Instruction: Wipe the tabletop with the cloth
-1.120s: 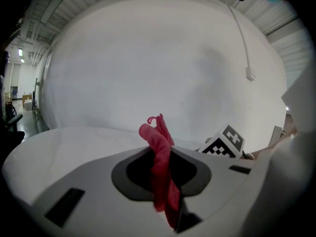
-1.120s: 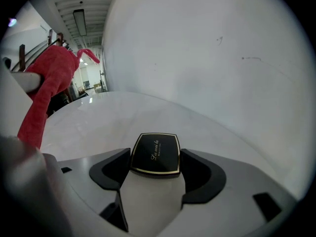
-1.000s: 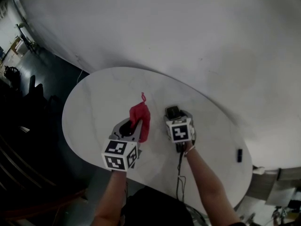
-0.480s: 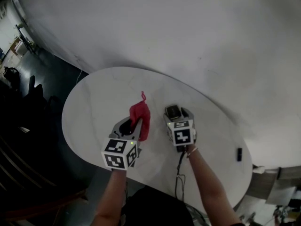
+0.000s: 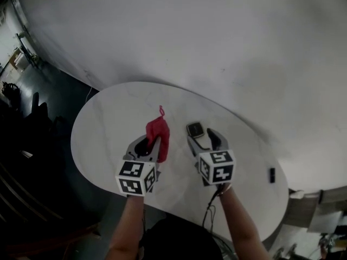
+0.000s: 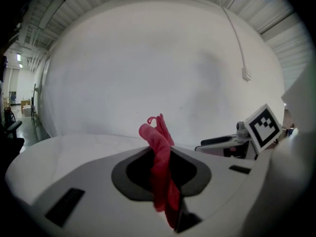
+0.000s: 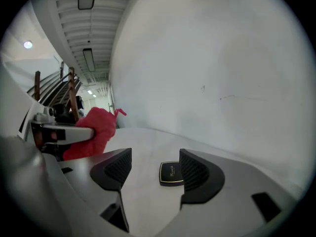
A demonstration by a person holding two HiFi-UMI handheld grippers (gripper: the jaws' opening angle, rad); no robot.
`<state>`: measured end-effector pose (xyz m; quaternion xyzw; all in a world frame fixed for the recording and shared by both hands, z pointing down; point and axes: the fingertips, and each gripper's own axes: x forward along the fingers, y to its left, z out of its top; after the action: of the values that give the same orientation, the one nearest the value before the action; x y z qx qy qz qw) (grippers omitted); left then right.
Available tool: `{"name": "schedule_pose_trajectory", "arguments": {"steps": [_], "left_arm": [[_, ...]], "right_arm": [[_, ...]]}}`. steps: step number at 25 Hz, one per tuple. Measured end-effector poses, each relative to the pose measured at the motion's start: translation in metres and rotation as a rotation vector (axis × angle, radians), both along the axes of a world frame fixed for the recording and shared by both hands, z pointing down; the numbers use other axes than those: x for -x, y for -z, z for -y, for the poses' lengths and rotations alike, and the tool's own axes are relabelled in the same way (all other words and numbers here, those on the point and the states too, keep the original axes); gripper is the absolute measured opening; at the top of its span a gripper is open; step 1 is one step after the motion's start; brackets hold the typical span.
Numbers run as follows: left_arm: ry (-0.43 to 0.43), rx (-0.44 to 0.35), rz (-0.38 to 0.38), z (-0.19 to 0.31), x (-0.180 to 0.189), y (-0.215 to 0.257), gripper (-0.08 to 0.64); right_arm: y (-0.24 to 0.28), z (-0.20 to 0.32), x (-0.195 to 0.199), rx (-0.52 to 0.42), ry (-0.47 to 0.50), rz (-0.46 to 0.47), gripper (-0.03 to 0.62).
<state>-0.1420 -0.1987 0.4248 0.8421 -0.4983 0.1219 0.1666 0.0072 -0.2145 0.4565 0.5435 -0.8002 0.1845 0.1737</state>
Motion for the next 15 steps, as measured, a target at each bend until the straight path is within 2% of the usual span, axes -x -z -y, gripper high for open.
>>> {"name": "schedule_pose_trajectory", "arguments": {"steps": [3,7,15], "left_arm": [[-0.001,-0.009,0.0,-0.004,0.001,0.002,0.064],[-0.001,-0.021,0.004,-0.01,0.002,0.003,0.064],[-0.007,-0.035,0.01,-0.025,0.001,0.004,0.064]], "right_arm": [[0.019,-0.015,-0.001,-0.042,-0.022,0.044,0.256],[0.039,-0.035,-0.002,-0.098,-0.036,0.051,0.169],[0.06,-0.063,-0.003,-0.138,-0.061,0.068,0.031]]}}
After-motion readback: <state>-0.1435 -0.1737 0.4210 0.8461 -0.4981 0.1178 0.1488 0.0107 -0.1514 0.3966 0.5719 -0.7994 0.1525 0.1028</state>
